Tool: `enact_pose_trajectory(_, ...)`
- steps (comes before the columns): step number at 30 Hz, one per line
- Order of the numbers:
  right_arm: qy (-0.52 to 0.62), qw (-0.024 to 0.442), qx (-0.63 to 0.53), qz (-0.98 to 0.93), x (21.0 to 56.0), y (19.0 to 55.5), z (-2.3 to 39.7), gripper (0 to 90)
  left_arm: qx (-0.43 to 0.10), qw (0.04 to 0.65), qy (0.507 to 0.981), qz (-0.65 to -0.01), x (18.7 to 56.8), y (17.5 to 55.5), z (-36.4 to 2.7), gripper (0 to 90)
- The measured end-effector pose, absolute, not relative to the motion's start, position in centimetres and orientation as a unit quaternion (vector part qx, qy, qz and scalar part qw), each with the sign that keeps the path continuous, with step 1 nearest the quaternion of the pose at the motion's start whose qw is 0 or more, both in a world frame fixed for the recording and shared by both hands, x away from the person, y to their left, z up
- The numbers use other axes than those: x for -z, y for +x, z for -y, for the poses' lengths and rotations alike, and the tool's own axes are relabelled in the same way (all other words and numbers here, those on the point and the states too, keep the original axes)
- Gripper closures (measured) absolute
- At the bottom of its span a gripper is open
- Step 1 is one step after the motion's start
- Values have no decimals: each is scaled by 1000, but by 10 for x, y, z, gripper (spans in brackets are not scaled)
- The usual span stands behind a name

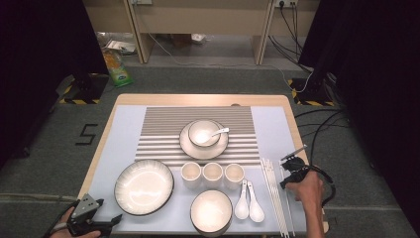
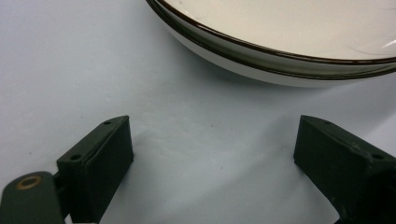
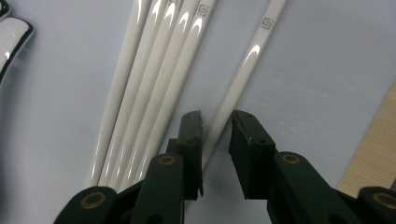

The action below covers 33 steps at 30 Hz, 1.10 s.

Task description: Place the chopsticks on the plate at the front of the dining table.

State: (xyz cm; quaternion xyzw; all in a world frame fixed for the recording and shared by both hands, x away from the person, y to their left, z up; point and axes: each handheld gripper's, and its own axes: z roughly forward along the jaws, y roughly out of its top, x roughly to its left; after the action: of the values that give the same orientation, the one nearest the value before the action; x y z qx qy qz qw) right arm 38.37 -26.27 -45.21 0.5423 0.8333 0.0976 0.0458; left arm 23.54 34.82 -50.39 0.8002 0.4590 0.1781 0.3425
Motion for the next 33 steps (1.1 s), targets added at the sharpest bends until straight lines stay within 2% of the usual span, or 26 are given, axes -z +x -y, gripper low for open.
enact_pose_trajectory(10, 534, 35, -81, -841, 451, 389, 261, 744, -177, 343, 801, -458, 504, 236, -348, 105)
enact_pose_trajectory(17, 535, 21, -88, -840, 451, 392, 268, 812, -177, 342, 801, -458, 504, 235, -349, 105)
enact_pose_trajectory(28, 533, 38, -40, -844, 450, 396, 254, 824, -177, 342, 801, -458, 504, 235, -349, 105)
enact_pose_trajectory(33, 534, 31, -24, -845, 450, 401, 251, 828, -177, 341, 802, -458, 504, 235, -349, 104)
